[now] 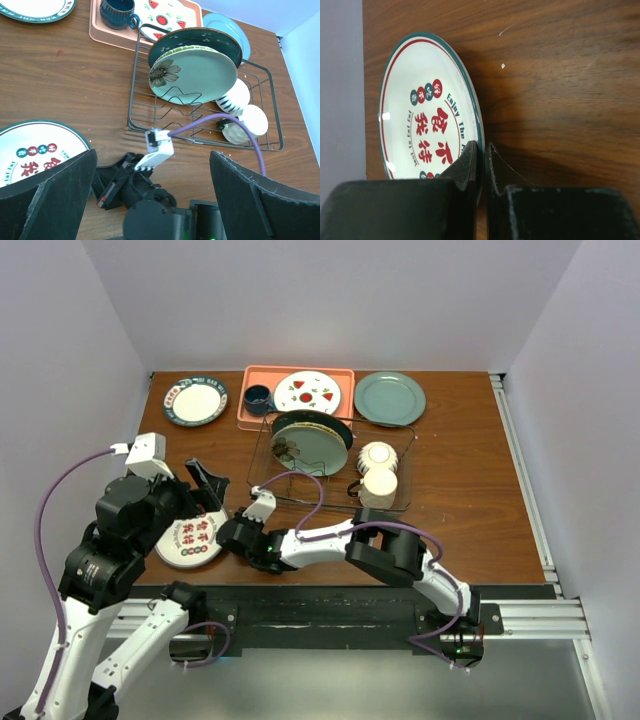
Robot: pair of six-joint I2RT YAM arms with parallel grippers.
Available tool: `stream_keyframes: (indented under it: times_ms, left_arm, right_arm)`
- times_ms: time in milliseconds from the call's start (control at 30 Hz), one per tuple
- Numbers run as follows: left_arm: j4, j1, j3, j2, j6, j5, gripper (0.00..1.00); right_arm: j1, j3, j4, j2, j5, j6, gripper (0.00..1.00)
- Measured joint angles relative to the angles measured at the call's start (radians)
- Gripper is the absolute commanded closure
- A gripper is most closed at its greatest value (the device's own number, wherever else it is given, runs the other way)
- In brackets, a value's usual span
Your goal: Load the mixed dishes into the dish rack
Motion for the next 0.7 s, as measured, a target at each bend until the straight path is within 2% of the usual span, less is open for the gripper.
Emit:
stream_keyframes:
  times_ms: [333,567,700]
  left_arm:
    - [-0.006,0.000,-0.072,-0.010,-0.007,0.010,0.00]
    - [0.019,0.000,-0.238,-0.010,-0.102,0.011,0.00]
    - [0.065,0.000,-0.354,-0.010,-0.169,0.031,0.07]
  right_arm:
    - [0.000,-0.224,-0.087,-0.243,0.073,-0.060,1.00]
    - [0.001,-0.462,-0.112,-0.460,0.077,-0.101,1.00]
    - [0.008,-0.608,-0.117,-0.592,0.074,-0.100,1.00]
